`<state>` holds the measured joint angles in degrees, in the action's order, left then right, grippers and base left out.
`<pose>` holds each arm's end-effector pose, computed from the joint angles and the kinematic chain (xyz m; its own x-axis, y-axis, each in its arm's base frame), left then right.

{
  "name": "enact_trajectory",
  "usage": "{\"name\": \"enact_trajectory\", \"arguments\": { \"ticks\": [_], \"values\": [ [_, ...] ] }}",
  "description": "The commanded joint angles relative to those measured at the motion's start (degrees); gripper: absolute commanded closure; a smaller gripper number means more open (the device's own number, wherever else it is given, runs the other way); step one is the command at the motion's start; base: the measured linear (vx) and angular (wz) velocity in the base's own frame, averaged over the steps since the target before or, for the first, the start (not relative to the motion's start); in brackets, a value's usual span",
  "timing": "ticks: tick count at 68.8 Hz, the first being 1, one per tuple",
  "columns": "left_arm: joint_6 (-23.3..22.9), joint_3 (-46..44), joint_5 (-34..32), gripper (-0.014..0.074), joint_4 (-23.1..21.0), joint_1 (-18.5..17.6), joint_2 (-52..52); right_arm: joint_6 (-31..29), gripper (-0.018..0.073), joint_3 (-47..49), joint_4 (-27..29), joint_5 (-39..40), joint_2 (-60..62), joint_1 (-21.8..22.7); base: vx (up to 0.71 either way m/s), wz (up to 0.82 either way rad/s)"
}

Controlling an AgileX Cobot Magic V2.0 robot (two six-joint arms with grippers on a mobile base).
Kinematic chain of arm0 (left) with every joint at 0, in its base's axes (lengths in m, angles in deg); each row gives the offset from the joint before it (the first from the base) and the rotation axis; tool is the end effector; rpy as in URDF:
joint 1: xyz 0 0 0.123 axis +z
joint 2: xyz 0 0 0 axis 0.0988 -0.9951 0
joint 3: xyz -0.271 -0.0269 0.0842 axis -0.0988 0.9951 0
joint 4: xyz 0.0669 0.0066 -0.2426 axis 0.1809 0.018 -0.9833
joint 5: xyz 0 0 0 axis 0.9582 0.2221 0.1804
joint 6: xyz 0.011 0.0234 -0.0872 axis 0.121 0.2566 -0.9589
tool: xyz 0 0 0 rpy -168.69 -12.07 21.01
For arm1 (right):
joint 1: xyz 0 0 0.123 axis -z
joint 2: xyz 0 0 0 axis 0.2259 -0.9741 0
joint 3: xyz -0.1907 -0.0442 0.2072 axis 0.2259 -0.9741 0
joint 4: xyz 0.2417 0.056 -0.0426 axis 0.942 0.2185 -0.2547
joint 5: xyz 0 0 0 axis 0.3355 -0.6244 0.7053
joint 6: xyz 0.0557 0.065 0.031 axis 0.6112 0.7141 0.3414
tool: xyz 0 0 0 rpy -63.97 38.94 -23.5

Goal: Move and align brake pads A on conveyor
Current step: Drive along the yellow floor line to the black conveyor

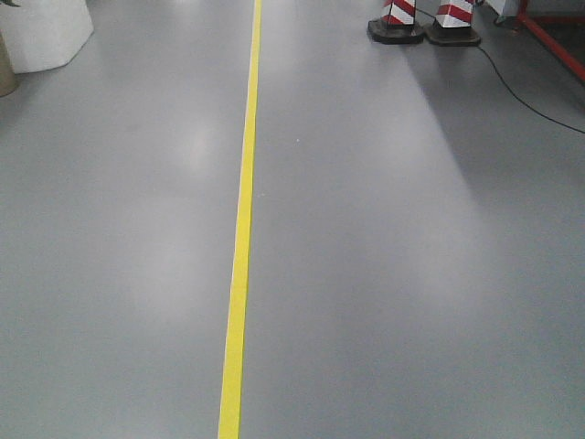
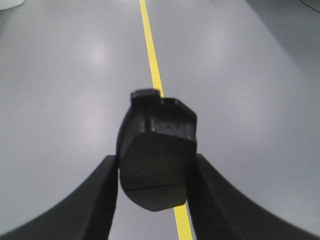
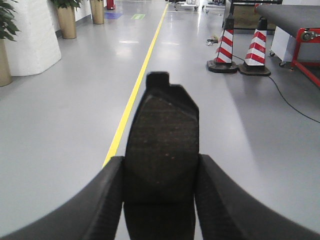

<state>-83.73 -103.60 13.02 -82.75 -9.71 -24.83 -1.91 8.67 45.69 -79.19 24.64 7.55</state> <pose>0.1192 -0.0084 0.2897 -0.4699 0.0030 -0.8827 0.0563 0.9981 -0.0266 0.0557 0.0045 0.3132 -0.1827 -0.0582 -0.9814 -0.0939 0.9947 -0.0416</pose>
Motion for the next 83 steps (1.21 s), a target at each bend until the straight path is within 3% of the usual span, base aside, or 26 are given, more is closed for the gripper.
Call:
{"name": "enact_trajectory", "arguments": {
  "ticks": [1, 83],
  "values": [
    [-0.6, -1.8, -5.3, 0.0603, -0.6, -0.2, -0.2, -0.6, 0.0565, 1.6, -0.4, 5.3, -0.5, 0.0, 0.64, -0.07],
    [-0.6, -1.8, -5.2, 0.0603, -0.6, -0.2, -0.2, -0.6, 0.0565, 1.6, -0.4, 5.3, -0.5, 0.0, 0.72, -0.02]
  ]
}}
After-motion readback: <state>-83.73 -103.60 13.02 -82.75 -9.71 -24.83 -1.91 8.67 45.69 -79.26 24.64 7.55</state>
